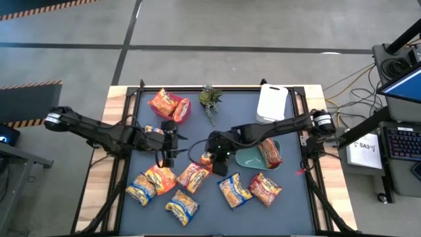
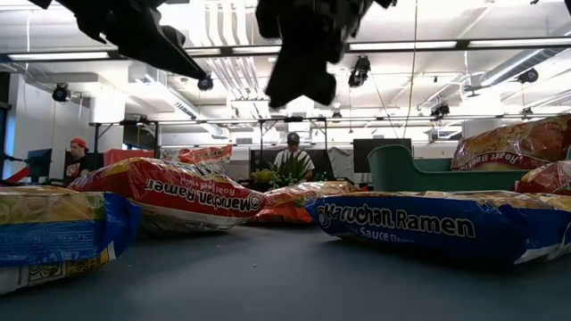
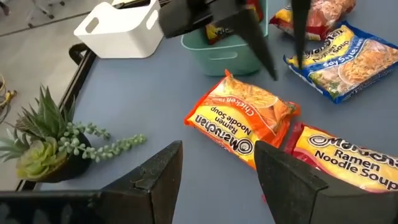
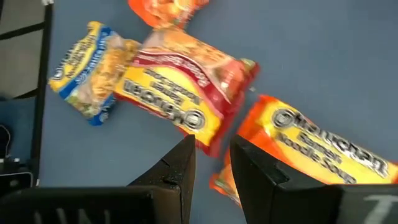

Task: Sort Maruchan noodles
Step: Put the red noodle pack into the green bin

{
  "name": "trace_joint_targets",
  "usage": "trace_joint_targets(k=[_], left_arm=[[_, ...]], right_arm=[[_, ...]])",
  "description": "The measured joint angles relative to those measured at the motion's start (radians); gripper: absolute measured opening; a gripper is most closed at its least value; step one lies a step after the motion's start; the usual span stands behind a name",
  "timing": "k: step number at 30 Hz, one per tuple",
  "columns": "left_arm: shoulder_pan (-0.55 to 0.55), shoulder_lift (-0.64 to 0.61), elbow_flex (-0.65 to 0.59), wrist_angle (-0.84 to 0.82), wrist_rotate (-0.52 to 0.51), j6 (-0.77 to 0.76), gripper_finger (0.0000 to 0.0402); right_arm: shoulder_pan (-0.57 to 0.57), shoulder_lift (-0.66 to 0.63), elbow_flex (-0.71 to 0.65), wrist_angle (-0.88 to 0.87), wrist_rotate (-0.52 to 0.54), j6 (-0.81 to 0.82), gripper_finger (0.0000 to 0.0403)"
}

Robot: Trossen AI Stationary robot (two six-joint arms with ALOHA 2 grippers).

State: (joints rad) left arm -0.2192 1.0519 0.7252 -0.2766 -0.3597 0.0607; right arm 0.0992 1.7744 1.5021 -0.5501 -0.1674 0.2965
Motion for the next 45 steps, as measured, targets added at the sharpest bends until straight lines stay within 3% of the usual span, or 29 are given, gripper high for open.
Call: trace_joint_targets(k=[9, 16, 22, 26, 31, 39, 45], left_arm=[[-0.028, 0.0, -0.003, -0.036, 0.013, -0.086, 0.0183], [-0.145, 0.04, -0.017, -0.026, 0.09, -0.311, 0.0182], [-0.298, 0.151, -0.022, 0.066, 0.076, -0.424, 0.0168], [-0.354, 0.234, -0.022, 0.147, 0.013, -0.429, 0.0156], [-0.361, 0.315, -0.021, 0.159, 0.004, -0.453, 0.0137], [-0.367, 0.421, -0.021, 0.178, 0.011, -0.5, 0.0092], [-0.373, 0.46, -0.022, 0.191, 0.046, -0.533, 0.0067]], right_arm=[[0.095, 0.029, 0.047, 0.002, 0.184, -0.03, 0.0089], [0.115, 0.063, 0.047, 0.001, 0.195, -0.02, 0.0089], [0.117, 0.108, 0.046, 0.006, 0.194, 0.003, 0.0089], [0.117, 0.127, 0.045, 0.015, 0.194, 0.068, 0.0095], [0.117, 0.127, 0.045, 0.019, 0.186, 0.138, 0.0129], [0.098, 0.145, 0.045, 0.07, 0.179, 0.317, 0.0221], [0.06, 0.194, 0.045, 0.129, 0.097, 0.355, 0.0264]])
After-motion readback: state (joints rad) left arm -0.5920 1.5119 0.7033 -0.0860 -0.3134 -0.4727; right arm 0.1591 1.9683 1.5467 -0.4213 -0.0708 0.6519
